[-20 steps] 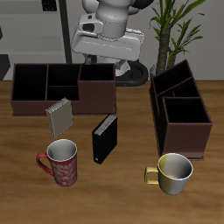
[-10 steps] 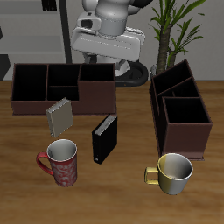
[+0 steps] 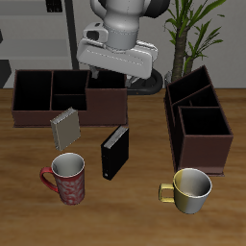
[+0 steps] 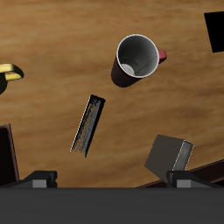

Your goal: Place the black book into the back desk caddy's right compartment

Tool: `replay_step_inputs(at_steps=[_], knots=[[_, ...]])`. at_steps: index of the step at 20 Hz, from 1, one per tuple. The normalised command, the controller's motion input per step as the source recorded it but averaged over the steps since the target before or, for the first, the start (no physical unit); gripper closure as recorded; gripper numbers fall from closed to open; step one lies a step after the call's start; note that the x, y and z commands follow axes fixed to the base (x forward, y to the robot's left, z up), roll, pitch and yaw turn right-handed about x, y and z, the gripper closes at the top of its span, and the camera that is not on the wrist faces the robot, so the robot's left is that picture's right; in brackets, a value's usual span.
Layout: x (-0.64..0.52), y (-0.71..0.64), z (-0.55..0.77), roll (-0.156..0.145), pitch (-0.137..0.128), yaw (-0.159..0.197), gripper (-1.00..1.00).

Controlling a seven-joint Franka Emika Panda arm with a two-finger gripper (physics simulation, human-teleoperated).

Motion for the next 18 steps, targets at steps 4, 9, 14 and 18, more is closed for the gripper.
replay_step_inputs(at_steps=[4, 9, 14, 18], knots=[[0.22, -0.01, -0.19, -0.025, -0.003, -0.076, -1.00], [0.16, 0.17, -0.21, 0.011, -0.002, -0.025, -1.00], [0.11, 0.12, -0.24, -0.004, -0.007, -0.036, -1.00], [0.07, -0.05, -0.16, -0.008, -0.002, -0.025, -1.00]])
